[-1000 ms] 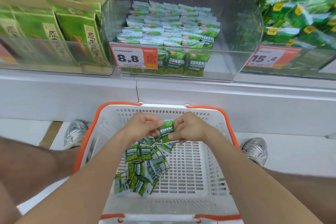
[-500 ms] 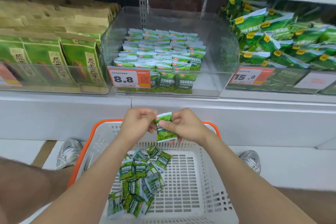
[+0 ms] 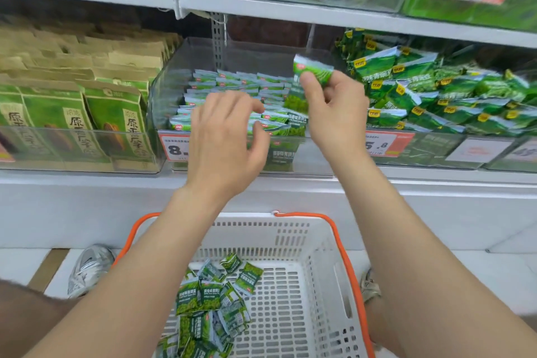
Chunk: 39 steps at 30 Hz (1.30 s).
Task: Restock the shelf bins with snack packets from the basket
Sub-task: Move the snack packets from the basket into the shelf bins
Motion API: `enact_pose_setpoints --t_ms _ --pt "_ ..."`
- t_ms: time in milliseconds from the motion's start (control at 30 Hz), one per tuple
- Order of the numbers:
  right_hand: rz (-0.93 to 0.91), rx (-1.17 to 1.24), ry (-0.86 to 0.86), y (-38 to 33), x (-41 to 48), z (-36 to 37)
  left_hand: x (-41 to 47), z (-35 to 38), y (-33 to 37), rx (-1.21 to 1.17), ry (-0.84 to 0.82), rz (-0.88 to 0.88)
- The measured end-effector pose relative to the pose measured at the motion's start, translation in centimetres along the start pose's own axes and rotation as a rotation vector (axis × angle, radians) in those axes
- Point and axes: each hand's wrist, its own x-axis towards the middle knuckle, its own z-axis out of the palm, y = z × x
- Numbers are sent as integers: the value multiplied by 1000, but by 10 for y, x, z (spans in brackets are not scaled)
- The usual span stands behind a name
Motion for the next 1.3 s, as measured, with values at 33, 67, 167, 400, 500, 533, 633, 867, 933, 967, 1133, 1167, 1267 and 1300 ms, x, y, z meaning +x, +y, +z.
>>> enact_pose_setpoints --t_ms 33,67,167,400,500,533,633,867,933,967,1133,1167,1267,1300 --pt "-44 -132 -58 9 7 -4 4 3 -1 43 -88 8" --pt "-64 -262 -121 16 14 -5 5 5 -2 83 -168 -3" --pt "-12 -453 -305 27 26 -2 2 13 -4 233 -311 -22" --pt "213 -658 -543 34 54 26 3 17 -3 326 -300 20" --pt "254 -687 -623 40 63 36 2 18 -5 320 -285 42" --pt "257 -684 -625 42 65 40 2 19 -6 311 -273 49" --pt "248 -699 -563 45 65 44 3 19 -9 281 -238 80" --pt "178 -724 -491 40 59 41 2 18 -11 269 -213 102" --pt "191 -678 -569 36 56 36 2 18 -12 257 -237 81" --pt "200 -663 -615 34 55 32 2 18 -12 253 -257 64" --pt "179 -560 -645 29 40 12 3 14 -10 193 -351 -19" --pt "134 -530 -577 27 34 9 3 14 -11 177 -359 -17" --pt "-165 -407 -234 21 9 3 -2 15 -9 98 -255 64" --pt "-299 -355 -126 18 -2 1 -5 15 -6 63 -163 101"
